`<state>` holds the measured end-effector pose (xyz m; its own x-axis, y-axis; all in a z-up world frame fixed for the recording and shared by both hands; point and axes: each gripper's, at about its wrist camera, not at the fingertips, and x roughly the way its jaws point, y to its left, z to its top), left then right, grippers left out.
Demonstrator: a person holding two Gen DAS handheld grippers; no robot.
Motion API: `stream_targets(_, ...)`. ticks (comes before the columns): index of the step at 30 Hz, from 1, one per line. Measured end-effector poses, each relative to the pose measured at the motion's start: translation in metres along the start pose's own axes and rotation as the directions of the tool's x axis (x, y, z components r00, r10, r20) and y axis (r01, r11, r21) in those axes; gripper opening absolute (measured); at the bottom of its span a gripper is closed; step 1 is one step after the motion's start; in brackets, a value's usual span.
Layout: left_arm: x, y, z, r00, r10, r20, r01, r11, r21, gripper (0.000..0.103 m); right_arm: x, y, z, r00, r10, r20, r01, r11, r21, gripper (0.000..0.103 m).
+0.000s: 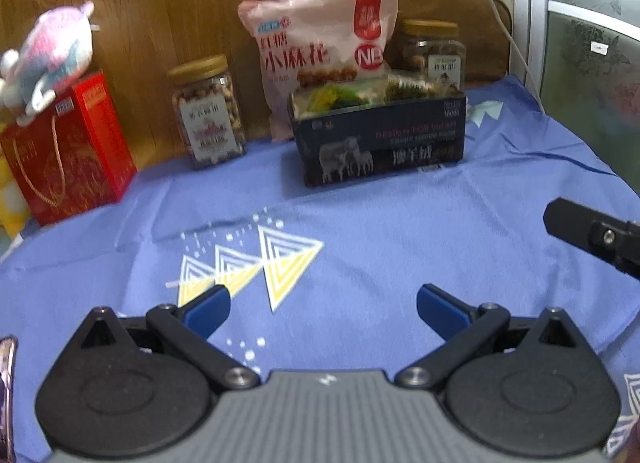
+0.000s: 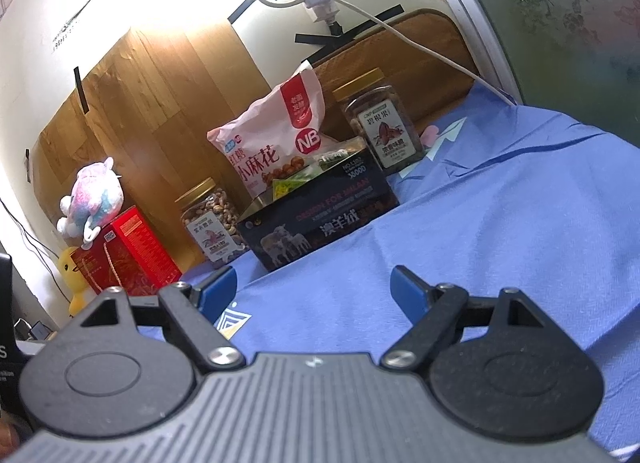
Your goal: Organize snacks
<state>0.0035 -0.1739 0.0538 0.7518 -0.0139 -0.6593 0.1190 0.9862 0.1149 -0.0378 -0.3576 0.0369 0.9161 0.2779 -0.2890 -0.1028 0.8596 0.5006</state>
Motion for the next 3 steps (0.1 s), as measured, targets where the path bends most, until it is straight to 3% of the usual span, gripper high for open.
stream_targets(3, -0.0001, 0.0016, 0.0025, 0.999, -0.029, 0.014, 0.029, 1.000, -0.004, 0.103, 0.0001, -0.0005, 0.0001, 1.000, -0.005, 0.004, 0.005, 1.000, -0.003, 0.086)
